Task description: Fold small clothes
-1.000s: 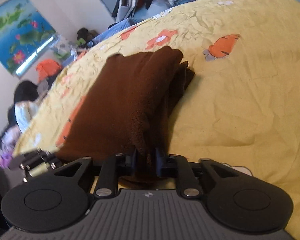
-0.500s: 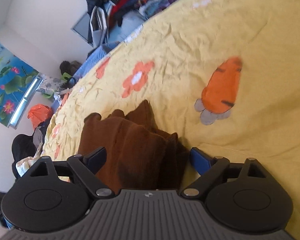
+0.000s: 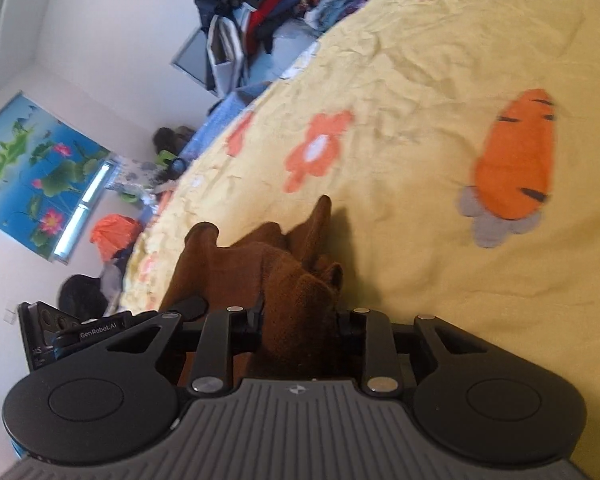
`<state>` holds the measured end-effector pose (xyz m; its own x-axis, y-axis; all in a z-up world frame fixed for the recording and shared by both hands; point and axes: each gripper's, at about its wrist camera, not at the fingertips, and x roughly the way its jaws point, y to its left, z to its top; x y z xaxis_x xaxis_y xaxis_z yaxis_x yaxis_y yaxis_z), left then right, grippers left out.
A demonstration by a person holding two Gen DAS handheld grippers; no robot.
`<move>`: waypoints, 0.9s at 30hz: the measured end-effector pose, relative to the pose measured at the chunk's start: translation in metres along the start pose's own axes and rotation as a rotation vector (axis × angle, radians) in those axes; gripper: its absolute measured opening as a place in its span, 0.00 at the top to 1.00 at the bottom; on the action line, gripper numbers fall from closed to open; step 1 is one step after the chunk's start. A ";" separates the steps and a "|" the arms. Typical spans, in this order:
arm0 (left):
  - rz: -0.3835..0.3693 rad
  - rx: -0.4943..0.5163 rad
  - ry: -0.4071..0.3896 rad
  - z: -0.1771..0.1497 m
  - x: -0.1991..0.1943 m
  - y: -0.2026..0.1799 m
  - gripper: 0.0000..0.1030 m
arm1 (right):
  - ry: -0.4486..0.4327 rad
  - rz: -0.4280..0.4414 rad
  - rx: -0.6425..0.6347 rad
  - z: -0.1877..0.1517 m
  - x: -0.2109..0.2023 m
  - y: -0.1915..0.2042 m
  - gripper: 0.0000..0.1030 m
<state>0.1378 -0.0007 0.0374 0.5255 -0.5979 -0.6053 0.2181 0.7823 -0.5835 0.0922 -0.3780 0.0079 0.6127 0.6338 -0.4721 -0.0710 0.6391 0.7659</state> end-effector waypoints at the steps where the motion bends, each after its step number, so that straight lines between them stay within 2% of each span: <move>1: 0.022 0.021 -0.016 0.009 -0.004 0.002 0.88 | 0.001 0.018 -0.007 0.001 0.007 0.007 0.69; 4: 0.104 0.044 -0.064 0.033 -0.015 0.014 0.87 | -0.007 0.051 -0.014 0.007 0.037 0.028 0.69; 6: 0.147 0.086 -0.037 0.040 -0.013 0.024 0.83 | -0.021 0.036 -0.009 0.007 0.046 0.031 0.65; 7: 0.174 0.046 -0.014 0.040 -0.013 0.033 0.82 | -0.037 -0.002 -0.011 0.007 0.055 0.032 0.55; 9: 0.184 -0.032 0.000 0.028 -0.026 0.046 0.79 | -0.058 -0.133 -0.024 0.005 0.063 0.035 0.43; 10: 0.149 -0.051 -0.018 0.016 -0.037 0.051 0.71 | -0.056 -0.155 -0.024 0.001 0.061 0.035 0.42; 11: 0.109 -0.075 -0.033 0.002 -0.051 0.056 0.64 | -0.051 -0.128 -0.027 -0.006 0.052 0.035 0.37; 12: 0.059 -0.118 -0.035 -0.013 -0.063 0.060 0.40 | -0.050 -0.090 -0.031 -0.013 0.041 0.036 0.25; 13: -0.004 -0.161 -0.025 -0.028 -0.070 0.063 0.25 | -0.054 -0.058 -0.038 -0.020 0.028 0.036 0.17; 15: -0.092 -0.222 0.003 -0.060 -0.073 0.064 0.25 | -0.045 -0.023 -0.048 -0.035 0.003 0.036 0.17; 17: -0.097 -0.223 0.028 -0.083 -0.070 0.057 0.27 | -0.005 -0.020 -0.059 -0.046 -0.009 0.038 0.17; 20: -0.100 -0.212 -0.008 -0.095 -0.069 0.046 0.27 | 0.086 -0.003 -0.102 -0.060 -0.005 0.047 0.21; 21: -0.087 -0.212 -0.006 -0.093 -0.067 0.044 0.37 | 0.121 -0.013 -0.131 -0.065 0.002 0.051 0.30; 22: -0.061 -0.204 0.014 -0.092 -0.066 0.043 0.76 | 0.158 -0.040 -0.158 -0.071 0.009 0.055 0.54; 23: -0.033 -0.195 0.039 -0.089 -0.060 0.044 0.80 | 0.193 -0.067 -0.184 -0.075 0.018 0.056 0.67; 25: -0.021 -0.173 0.046 -0.092 -0.070 0.042 0.82 | 0.197 -0.059 -0.222 -0.081 0.019 0.056 0.73; 27: -0.002 -0.105 0.058 -0.099 -0.082 0.033 0.82 | 0.205 -0.017 -0.220 -0.086 0.005 0.058 0.74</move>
<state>0.0203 0.0573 0.0143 0.4763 -0.6111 -0.6322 0.1306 0.7602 -0.6365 0.0236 -0.3002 0.0124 0.4449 0.6830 -0.5793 -0.2450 0.7150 0.6548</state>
